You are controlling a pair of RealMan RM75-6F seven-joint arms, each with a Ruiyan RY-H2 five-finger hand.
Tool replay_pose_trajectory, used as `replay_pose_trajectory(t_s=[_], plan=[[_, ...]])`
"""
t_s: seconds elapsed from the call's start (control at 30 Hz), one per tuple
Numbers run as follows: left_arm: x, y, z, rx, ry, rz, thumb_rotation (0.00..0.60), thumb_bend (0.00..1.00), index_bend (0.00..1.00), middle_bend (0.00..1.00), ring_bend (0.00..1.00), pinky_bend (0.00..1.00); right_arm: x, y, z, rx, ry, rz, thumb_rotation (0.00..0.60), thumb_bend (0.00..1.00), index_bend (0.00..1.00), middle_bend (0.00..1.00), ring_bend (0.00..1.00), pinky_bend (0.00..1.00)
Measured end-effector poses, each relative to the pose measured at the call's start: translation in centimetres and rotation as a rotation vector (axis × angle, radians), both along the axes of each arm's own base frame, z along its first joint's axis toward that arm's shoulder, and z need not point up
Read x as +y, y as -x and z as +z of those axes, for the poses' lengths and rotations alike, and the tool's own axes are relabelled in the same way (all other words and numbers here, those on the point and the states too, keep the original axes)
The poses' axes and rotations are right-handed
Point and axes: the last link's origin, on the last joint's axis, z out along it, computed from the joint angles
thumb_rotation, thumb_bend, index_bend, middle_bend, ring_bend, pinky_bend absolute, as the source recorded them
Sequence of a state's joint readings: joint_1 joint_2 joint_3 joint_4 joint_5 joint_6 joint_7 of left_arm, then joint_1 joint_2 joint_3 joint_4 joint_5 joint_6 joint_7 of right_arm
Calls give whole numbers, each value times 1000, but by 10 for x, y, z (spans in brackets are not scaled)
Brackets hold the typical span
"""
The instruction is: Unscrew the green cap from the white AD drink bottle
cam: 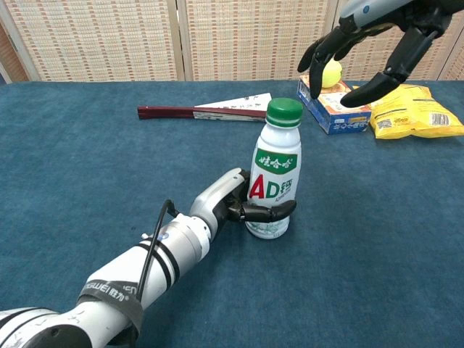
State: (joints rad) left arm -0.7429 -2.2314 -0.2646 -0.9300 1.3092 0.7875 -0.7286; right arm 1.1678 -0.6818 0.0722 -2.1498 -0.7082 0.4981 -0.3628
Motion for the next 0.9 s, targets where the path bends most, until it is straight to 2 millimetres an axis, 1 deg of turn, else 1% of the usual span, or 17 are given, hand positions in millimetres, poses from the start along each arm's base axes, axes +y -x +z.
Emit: replay_pose_trajectory(t_s=[0.17, 0.37, 0.5, 0.9], plan=[[-1, 1, 0, 15, -6, -20, 600, 892, 767, 851, 439, 444, -3, -3, -1, -18, -24, -37, 342, 257, 327, 0, 0, 0], [-1, 1, -3, 27, -3, -37, 600, 889, 767, 851, 439, 443, -3, -7, -1, 23, -24, -10, 288, 180, 327, 0, 0, 0], [-1, 1, -5, 32, -3, -40, 600, 890, 767, 851, 439, 443, -4, -8, -4, 28, -13, -24, 265, 149, 318, 0, 0, 0], [0, 1, -8, 34, 10, -35, 600, 892, 767, 852, 439, 446, -5, -11, -11, 11, -10, -48, 257, 137, 285, 0, 0, 0]])
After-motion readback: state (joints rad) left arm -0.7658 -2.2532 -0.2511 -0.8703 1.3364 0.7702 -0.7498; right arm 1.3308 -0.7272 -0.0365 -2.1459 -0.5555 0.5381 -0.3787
